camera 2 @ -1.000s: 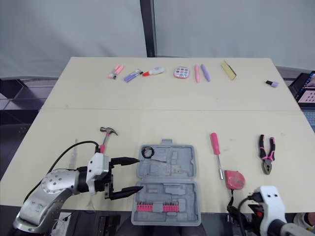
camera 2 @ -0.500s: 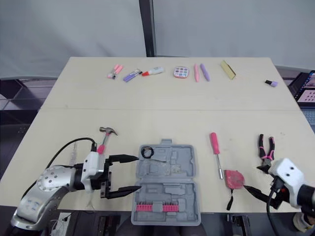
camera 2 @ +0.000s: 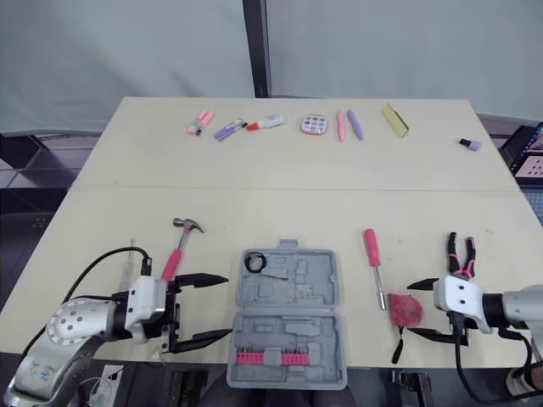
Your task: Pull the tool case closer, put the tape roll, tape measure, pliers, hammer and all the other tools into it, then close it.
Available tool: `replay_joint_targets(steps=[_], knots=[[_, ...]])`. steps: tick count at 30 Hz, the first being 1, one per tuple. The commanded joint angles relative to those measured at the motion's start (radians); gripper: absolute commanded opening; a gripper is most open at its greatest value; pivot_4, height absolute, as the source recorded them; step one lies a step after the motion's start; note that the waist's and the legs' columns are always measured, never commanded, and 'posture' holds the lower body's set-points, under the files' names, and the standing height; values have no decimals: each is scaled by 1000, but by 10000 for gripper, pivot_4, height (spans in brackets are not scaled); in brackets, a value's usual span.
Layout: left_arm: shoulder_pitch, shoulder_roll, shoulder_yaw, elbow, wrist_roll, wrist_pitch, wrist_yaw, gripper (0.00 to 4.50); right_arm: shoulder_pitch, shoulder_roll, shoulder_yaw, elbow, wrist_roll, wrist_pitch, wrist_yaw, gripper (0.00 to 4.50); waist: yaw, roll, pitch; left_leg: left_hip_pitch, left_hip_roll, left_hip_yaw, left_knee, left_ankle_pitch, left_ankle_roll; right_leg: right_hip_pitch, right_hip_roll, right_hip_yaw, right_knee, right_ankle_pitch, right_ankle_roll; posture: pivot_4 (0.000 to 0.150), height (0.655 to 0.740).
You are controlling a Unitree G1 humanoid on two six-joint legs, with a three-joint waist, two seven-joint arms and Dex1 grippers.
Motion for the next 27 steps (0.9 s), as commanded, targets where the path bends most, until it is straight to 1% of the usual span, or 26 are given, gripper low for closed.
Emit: replay_joint_targets(steps=[1, 10, 18, 27], knots=[[21, -12, 10, 24, 19, -78, -5, 45000, -30, -15, 31, 57, -28, -66, 22, 44753, -1, 0, 0, 0, 0, 0, 0, 0, 0, 0, 0, 0, 0, 0, 0, 1500, 7134], [40, -13, -12, 50, 36, -139, -7, 45000, -84, 0, 87, 126, -58, -123, 0, 44753, -1, 0, 0, 0, 0, 0, 0, 0, 0, 0, 0, 0, 0, 0, 0, 1500, 7134], [51, -2, -9, 42, 33, -131, -6, 45000, -138, 7, 125, 202, -98, -178, -21, 44753, -2, 0, 0, 0, 0, 0, 0, 0, 0, 0, 0, -1, 0, 0, 0, 1500, 7134], [51, 0, -12, 38, 32, -122, -5, 45000, -161, 8, 143, 226, -107, -189, -28, 44753, -2, 0, 0, 0, 0, 0, 0, 0, 0, 0, 0, -1, 1, 0, 0, 1500, 7134]])
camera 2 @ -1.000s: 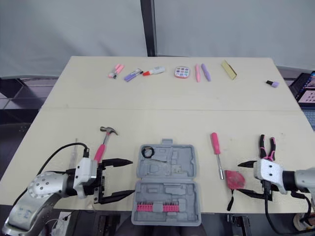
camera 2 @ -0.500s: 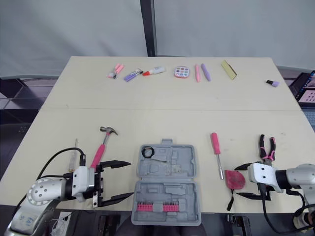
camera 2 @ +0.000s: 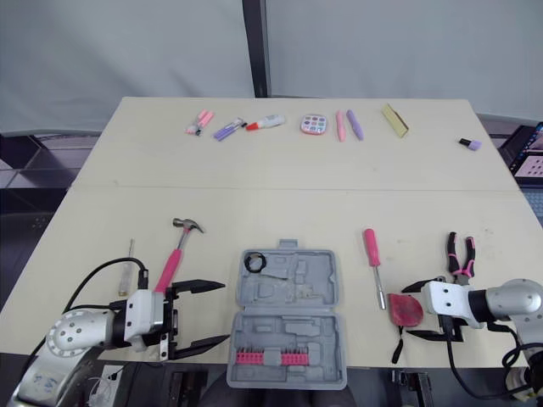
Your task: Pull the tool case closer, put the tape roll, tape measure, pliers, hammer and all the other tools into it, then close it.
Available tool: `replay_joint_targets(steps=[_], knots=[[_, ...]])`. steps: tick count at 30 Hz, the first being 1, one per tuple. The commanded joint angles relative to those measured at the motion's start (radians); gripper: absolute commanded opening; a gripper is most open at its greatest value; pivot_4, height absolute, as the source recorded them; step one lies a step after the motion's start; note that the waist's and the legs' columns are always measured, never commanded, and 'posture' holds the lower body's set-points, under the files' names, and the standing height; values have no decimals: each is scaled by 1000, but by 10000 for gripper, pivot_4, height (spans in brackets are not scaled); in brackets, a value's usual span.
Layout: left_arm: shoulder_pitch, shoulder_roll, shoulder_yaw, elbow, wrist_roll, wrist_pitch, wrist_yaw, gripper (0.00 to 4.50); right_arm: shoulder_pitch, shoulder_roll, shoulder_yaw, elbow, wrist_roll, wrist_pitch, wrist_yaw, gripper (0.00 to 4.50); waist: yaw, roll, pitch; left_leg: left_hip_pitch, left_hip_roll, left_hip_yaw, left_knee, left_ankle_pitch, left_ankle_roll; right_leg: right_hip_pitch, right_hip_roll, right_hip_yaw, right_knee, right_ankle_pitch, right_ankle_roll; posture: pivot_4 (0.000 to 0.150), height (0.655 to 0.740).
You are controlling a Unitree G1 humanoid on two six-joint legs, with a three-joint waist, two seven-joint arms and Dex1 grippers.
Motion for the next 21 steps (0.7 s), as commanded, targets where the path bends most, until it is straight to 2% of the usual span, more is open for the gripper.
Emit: replay_joint_targets(steps=[1, 14, 15, 16, 18, 21], knots=[[6, 10, -1, -31, -5, -3, -3, 45000, -12, -3, 1, 7, 3, -9, -9, 44753, 0, 0, 0, 0, 0, 0, 0, 0, 0, 0, 0, 0, 0, 0, 0, 1500, 7134], [0, 5, -7, -37, -10, 22, 1, 45000, -16, -3, 3, -10, 5, 12, -5, 44753, 0, 0, 0, 0, 0, 0, 0, 0, 0, 0, 0, 0, 0, 0, 0, 1500, 7134], [0, 4, -7, -37, -10, 23, 1, 45000, -14, -3, 3, -13, 6, 15, -3, 39879, 0, 0, 0, 0, 0, 0, 0, 0, 0, 0, 0, 0, 0, 0, 0, 1500, 7134], [0, 4, -7, -38, -10, 24, 1, 45000, -13, -3, 4, -15, 6, 16, -2, 37441, 0, 0, 0, 0, 0, 0, 0, 0, 0, 0, 0, 0, 0, 0, 0, 1500, 7134], [-1, 5, -6, -38, -10, 25, 2, 45000, -12, -2, 6, -17, 6, 17, 1, 29183, 0, 0, 0, 0, 0, 0, 0, 0, 0, 0, 0, 0, 1, 0, 0, 1500, 7134], [-2, 6, -6, -39, -9, 27, 1, 45000, -12, -1, 10, -22, 3, 19, 1, 29174, 0, 0, 0, 0, 0, 0, 0, 0, 0, 0, 0, 0, 1, 0, 0, 1500, 7134]])
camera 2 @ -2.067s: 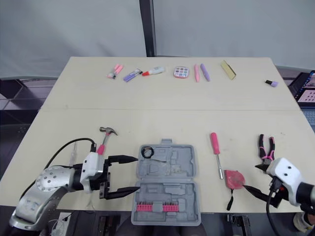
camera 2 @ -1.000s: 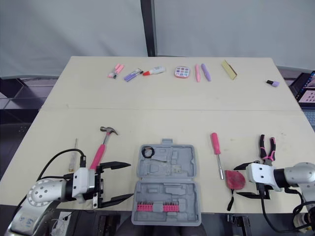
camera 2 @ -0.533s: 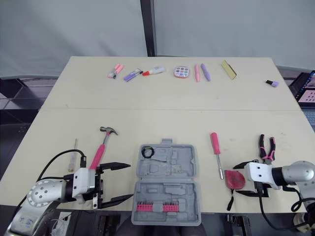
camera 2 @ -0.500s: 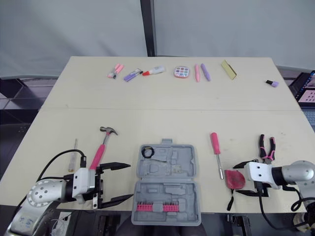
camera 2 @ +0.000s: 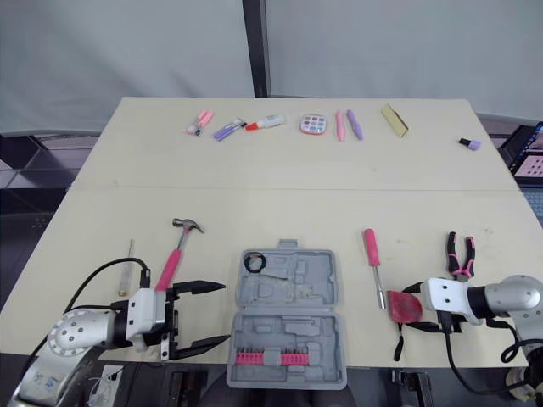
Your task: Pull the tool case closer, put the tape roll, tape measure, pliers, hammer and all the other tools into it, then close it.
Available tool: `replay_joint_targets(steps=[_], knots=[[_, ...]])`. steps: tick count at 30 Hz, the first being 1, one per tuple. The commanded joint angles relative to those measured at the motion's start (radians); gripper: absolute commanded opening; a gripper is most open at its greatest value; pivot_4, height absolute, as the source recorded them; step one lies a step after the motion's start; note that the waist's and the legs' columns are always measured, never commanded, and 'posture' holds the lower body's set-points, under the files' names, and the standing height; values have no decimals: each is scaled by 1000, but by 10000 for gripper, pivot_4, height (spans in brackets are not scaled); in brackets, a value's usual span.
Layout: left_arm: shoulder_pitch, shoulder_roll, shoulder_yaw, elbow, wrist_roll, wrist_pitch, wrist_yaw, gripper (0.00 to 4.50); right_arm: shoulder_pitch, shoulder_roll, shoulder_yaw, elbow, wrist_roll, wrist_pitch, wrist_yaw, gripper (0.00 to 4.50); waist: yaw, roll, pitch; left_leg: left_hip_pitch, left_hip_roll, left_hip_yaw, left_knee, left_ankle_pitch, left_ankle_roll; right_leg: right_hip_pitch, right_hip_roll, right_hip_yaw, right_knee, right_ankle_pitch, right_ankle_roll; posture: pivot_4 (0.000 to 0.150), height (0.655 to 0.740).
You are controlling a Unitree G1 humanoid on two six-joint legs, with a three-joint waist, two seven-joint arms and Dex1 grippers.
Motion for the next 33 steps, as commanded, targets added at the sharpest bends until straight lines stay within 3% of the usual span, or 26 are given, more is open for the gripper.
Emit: replay_joint_targets(steps=[1, 8, 18, 23, 33], knots=[[0, 6, -4, -38, -9, 0, 0, 45000, 6, 0, 6, -18, 9, -1, 1, 29174, 0, 0, 0, 0, 0, 0, 0, 0, 0, 0, 0, 0, 0, 0, 0, 1500, 7134], [-6, 0, -13, -39, -13, 16, 4, 45000, 33, -49, -35, -108, 22, 76, -20, 29174, 1, 0, 0, 0, 0, 0, 0, 0, 0, 0, 0, 0, 0, 0, 0, 1500, 7134], [-59, -23, -34, 4, -19, 29, 9, 45000, 42, -260, -109, -682, 112, 595, -7, 29174, 1, 4, 1, -1, 1, 1, 0, 0, 0, -1, 1, -1, 0, 0, 0, 1500, 7134], [-98, -39, -58, 11, 22, 35, 46, 45000, -110, -237, 21, -925, 99, 935, -41, 29174, 2, 4, 1, -1, 1, 1, 0, 0, 0, -1, 0, 0, 0, 0, 0, 1500, 7134], [-123, -52, -48, 49, 59, 44, 102, 45000, -430, -31, 405, -1043, -102, 1343, -110, 29174, 0, 3, 2, -3, 0, -1, 0, 0, 0, -4, -1, 0, 1, 0, 0, 1500, 7134]])
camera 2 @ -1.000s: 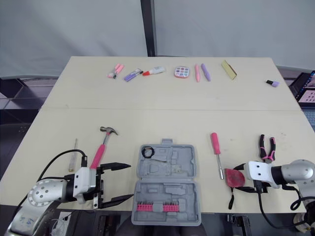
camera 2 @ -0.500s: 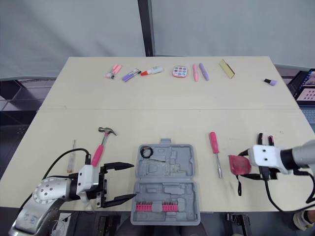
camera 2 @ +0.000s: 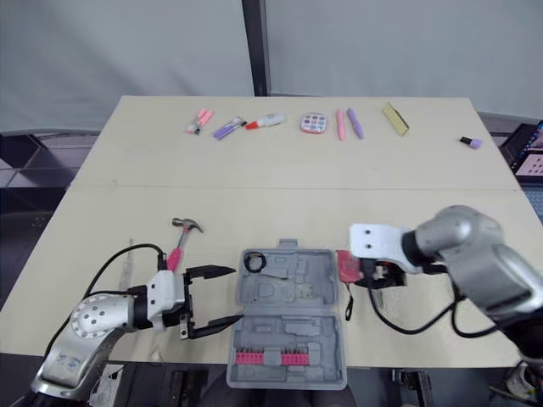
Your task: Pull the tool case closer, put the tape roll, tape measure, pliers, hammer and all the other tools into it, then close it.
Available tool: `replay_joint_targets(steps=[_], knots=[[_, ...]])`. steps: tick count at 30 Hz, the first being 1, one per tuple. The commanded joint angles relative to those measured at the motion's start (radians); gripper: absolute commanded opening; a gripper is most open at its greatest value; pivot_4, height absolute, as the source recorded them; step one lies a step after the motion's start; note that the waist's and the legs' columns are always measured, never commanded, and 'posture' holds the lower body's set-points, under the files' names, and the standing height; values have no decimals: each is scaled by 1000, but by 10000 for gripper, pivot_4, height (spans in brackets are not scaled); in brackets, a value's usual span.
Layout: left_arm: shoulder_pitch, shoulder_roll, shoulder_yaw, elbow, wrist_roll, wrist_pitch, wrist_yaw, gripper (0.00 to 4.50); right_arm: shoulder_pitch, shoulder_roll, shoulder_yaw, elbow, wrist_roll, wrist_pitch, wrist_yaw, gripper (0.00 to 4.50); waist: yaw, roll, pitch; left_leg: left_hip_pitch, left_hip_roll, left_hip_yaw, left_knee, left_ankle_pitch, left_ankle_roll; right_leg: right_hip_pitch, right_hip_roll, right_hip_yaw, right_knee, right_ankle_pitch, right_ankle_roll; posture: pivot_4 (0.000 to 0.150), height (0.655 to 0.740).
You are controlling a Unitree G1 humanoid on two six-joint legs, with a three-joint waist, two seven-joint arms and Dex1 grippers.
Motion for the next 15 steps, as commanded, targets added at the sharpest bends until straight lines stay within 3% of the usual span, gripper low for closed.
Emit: replay_joint_targets(steps=[1, 15], knots=[[6, -3, 17, 7, 4, -15, 14, 45000, -74, 52, 96, -24, -65, 98, -17, 29174, 0, 0, 0, 0, 0, 0, 0, 0, 0, 0, 0, 0, 0, 0, 0, 1500, 7134], [40, -23, 28, 64, 32, -61, 59, 45000, -248, 221, 302, 146, -204, 164, -40, 29174, -7, -1, 0, -1, -2, 1, 0, 0, -1, -14, -2, 0, 17, 0, 0, 1500, 7134]])
